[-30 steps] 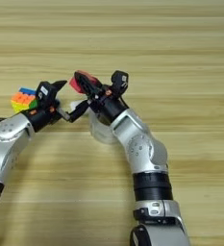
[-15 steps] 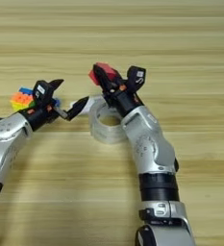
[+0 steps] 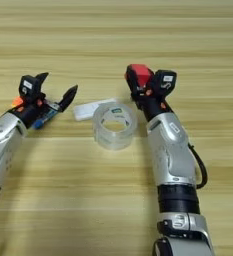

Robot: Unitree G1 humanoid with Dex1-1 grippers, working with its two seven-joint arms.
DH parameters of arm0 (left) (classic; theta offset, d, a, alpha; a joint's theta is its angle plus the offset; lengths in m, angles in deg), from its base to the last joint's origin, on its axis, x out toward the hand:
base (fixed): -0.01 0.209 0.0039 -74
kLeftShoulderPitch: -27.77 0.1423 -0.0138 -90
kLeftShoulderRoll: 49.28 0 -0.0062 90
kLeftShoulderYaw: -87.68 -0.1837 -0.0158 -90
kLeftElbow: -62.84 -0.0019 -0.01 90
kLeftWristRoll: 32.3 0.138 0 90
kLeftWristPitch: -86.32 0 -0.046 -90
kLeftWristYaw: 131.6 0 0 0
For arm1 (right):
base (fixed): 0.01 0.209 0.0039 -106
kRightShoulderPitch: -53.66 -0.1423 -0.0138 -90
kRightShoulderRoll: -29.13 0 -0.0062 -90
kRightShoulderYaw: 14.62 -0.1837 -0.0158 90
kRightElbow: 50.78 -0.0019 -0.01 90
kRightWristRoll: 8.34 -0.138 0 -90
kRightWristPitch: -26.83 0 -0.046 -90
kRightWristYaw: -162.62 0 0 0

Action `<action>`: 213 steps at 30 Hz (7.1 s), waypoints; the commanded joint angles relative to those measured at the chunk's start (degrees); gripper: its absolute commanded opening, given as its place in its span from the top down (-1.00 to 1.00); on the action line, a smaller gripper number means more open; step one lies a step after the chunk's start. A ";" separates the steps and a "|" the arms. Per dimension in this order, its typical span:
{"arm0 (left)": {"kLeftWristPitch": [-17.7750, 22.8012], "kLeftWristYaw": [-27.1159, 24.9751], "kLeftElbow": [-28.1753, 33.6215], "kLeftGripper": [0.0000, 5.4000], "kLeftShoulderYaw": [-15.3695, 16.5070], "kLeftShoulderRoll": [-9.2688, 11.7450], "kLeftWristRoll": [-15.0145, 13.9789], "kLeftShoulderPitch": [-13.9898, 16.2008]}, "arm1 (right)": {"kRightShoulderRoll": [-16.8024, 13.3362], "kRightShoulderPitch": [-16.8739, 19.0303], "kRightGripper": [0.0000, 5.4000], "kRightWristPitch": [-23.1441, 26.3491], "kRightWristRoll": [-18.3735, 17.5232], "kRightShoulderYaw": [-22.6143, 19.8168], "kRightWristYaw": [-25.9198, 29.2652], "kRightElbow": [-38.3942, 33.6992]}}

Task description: Move the objects on the table

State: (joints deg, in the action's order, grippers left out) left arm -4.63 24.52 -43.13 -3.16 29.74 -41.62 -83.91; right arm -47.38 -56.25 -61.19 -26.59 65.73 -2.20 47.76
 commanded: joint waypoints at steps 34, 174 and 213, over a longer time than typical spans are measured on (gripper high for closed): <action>-6.39 10.22 -3.62 -1.00 9.80 -1.07 -2.91 -4.46 | -4.85 -5.53 0.15 -14.10 9.17 -1.89 -5.87 34.14; -7.77 17.04 -6.81 -1.00 5.73 -2.55 2.47 -3.50 | -7.88 6.91 0.34 45.44 -6.66 3.66 -0.62 -12.95; -8.03 17.27 -6.86 -1.00 5.74 -2.86 2.56 -3.46 | -12.68 5.39 0.40 47.30 -8.82 -3.49 -1.07 -25.55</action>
State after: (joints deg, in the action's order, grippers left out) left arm -13.03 41.50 -50.29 2.91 27.20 -39.37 -87.51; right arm -58.32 -48.88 -13.76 -34.45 64.64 -3.15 23.39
